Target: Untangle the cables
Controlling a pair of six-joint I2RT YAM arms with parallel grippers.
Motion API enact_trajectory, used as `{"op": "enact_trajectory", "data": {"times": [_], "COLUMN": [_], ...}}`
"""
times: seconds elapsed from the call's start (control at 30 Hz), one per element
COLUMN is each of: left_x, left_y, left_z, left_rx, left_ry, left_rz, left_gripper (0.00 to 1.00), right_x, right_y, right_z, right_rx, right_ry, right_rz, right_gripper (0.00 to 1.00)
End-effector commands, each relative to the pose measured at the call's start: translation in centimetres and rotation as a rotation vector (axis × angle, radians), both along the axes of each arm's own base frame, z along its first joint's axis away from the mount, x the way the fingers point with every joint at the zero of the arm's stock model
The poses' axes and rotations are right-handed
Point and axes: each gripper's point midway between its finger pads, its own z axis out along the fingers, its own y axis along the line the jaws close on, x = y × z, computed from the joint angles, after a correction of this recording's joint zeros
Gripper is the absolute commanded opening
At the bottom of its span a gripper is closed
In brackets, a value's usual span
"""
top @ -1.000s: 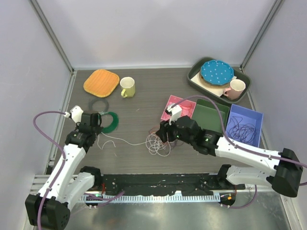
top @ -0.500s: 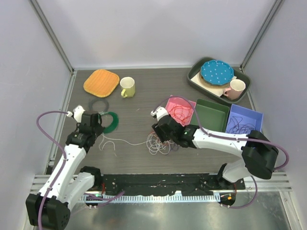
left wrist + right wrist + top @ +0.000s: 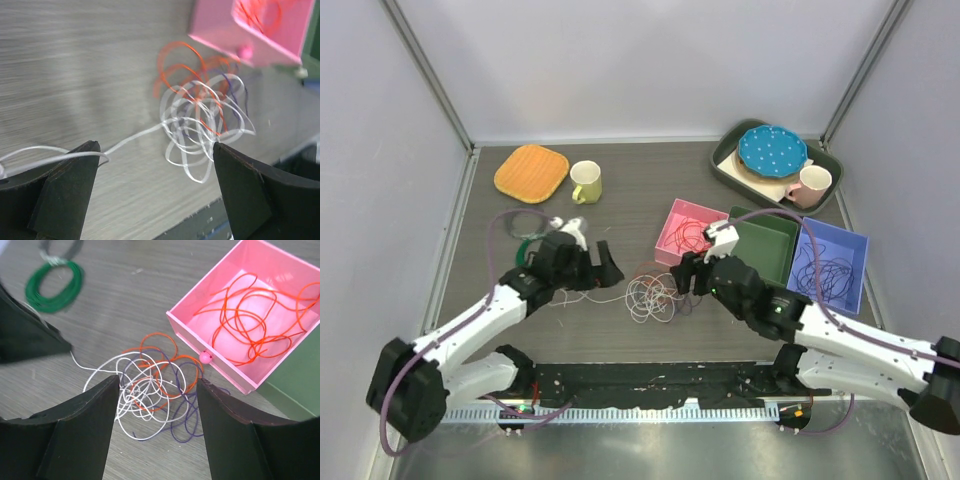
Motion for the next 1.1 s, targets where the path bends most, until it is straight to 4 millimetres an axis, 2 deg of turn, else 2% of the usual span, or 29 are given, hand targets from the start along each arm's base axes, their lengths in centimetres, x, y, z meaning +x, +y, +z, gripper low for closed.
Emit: {"op": "enact_trajectory", "data": {"times": [0.0,0.03,0.1,0.13,0.2,0.23,0.27,0.3,0.33,0.37,0.4,0.43,0.47,0.5,0.57,0.6,0.7,0.73,0.77,0.8,0.9,0.97,1.0,1.03,1.07], "left_x": [-0.6,-1.4,-2.2,-3.2,-3.2,-3.2,-2.4,-2.2,-2.0,-2.4,-1.8,-1.6,-1.6,-1.4,-1.2,-1.0,-0.5,-0.4,-0.2,0.1,0.4,1.0,1.0,1.1,1.1], "left_y": [-7.0,-8.8,-10.5,-12.2,-12.8,-13.8,-12.7,-12.6,-13.4,-12.8,-12.4,-12.9,-12.3,-11.9,-11.7,-11.6,-11.1,-10.4,-9.9,-9.1,-6.6,-5.8,-4.4,-3.8,-3.4], "left_z": [2.6,1.6,0.7,-0.3,-1.5,-1.2,-3.2,-3.8,-3.3,-5.2,-5.5,-5.4,-5.9,-6.8,-7.1,-7.3,-7.6,-7.7,-7.5,-6.9,-6.0,-3.7,-4.0,-3.6,-2.3], "left_rx": [-0.050,-0.019,0.025,0.054,0.129,0.153,0.269,0.317,0.342,0.418,0.466,0.483,0.524,0.561,0.583,0.589,0.583,0.600,0.606,0.607,0.604,0.526,0.521,0.503,0.461], "left_ry": [-0.107,-0.085,-0.083,-0.064,-0.060,-0.071,-0.047,-0.038,-0.050,-0.003,-0.012,-0.015,0.004,0.018,0.022,0.018,-0.010,-0.009,-0.012,-0.025,-0.040,-0.081,-0.070,-0.077,-0.101], "left_rz": [-0.268,-0.323,-0.386,-0.440,-0.446,-0.451,-0.394,-0.383,-0.385,-0.387,-0.358,-0.349,-0.339,-0.330,-0.306,-0.298,-0.275,-0.255,-0.222,-0.186,-0.110,-0.050,-0.010,0.015,0.034], "left_gripper": [1.00,1.00,1.00,1.00,1.00,1.00,1.00,1.00,1.00,1.00,1.00,1.00,0.98,0.90,0.80,0.62,0.32,0.23,0.08,0.00,0.00,0.00,0.00,0.00,0.00], "right_x": [-0.3,-0.4,-0.6,-0.7,-0.8,-0.8,-0.8,-0.9,-0.9,-0.9,-0.9,-1.0,-1.0,-1.0,-1.1,-1.1,-1.3,-1.4,-1.5,-1.6,-2.2,-3.1,-3.2,-3.3,-3.6], "right_y": [-0.8,-1.1,-1.4,-1.6,-1.7,-1.7,-1.7,-1.8,-1.8,-1.9,-2.0,-2.1,-2.1,-2.3,-2.4,-2.5,-2.7,-2.7,-2.7,-2.5,-1.6,0.0,0.7,1.4,2.3], "right_z": [2.4,2.7,2.3,2.2,1.8,1.7,1.7,1.5,1.6,1.6,1.5,1.4,1.5,1.6,1.5,1.7,1.7,1.6,1.6,1.7,1.2,0.0,-0.5,-0.7,-2.6], "right_rx": [0.174,0.188,0.186,0.184,0.173,0.169,0.167,0.159,0.160,0.160,0.155,0.155,0.156,0.160,0.158,0.163,0.167,0.167,0.166,0.171,0.153,0.120,0.101,0.090,0.042], "right_ry": [-0.054,-0.064,-0.058,-0.056,-0.047,-0.044,-0.044,-0.040,-0.040,-0.043,-0.045,-0.045,-0.047,-0.050,-0.051,-0.056,-0.063,-0.063,-0.063,-0.066,-0.062,-0.019,-0.006,0.003,0.055], "right_rz": [-0.051,-0.053,-0.057,-0.060,-0.058,-0.057,-0.059,-0.055,-0.053,-0.056,-0.057,-0.059,-0.060,-0.063,-0.062,-0.063,-0.055,-0.048,-0.039,-0.029,0.048,0.146,0.183,0.211,0.249], "right_gripper": [0.69,0.69,0.70,0.70,0.70,0.70,0.70,0.70,0.70,0.70,0.70,0.71,0.71,0.71,0.71,0.71,0.72,0.72,0.72,0.72,0.72,0.72,0.72,0.72,0.71]}}
